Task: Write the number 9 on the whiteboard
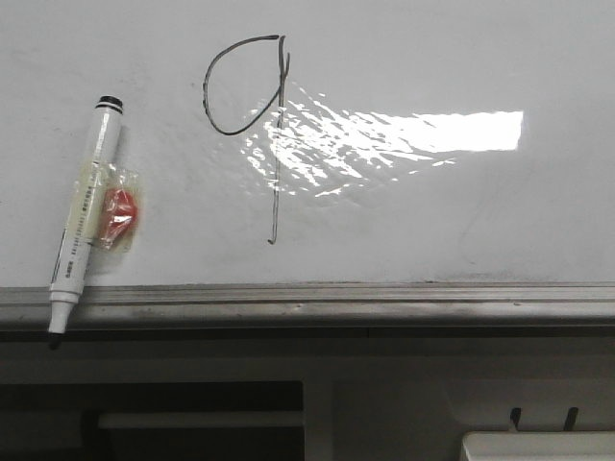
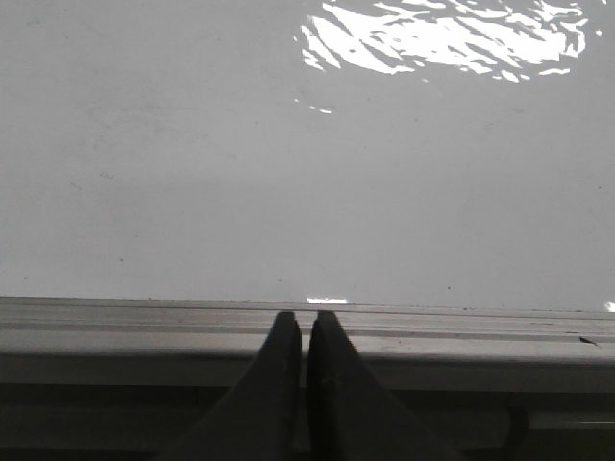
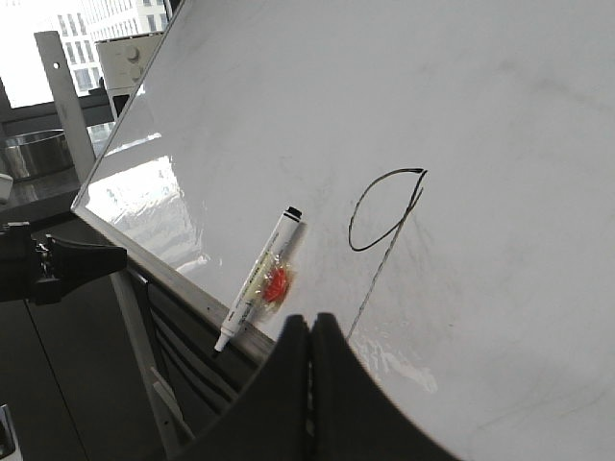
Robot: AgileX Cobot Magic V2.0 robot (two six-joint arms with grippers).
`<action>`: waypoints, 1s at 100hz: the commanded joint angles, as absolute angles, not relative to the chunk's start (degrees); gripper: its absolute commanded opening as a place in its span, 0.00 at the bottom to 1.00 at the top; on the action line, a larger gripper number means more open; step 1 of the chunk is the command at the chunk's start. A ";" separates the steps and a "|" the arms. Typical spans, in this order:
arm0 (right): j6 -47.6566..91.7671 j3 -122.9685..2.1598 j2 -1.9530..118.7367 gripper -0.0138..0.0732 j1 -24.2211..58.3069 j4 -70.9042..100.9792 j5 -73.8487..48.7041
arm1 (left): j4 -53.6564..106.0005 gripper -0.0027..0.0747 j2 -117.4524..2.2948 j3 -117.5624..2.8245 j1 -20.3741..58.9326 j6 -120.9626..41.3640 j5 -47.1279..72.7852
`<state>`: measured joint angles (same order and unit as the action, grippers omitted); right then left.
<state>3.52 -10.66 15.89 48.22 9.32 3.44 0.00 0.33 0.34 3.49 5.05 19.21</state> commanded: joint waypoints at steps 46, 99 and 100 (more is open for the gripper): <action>3.87 -11.90 16.19 0.08 48.12 8.80 7.73 | 0.57 0.01 1.81 2.64 3.42 5.07 16.76; -1.23 2.11 15.38 0.08 25.48 -1.19 47.33 | 0.68 0.01 1.81 2.64 3.42 5.07 16.76; -2.38 2.11 15.26 0.08 24.34 -1.87 46.88 | 0.68 0.01 1.81 2.64 3.42 5.07 16.76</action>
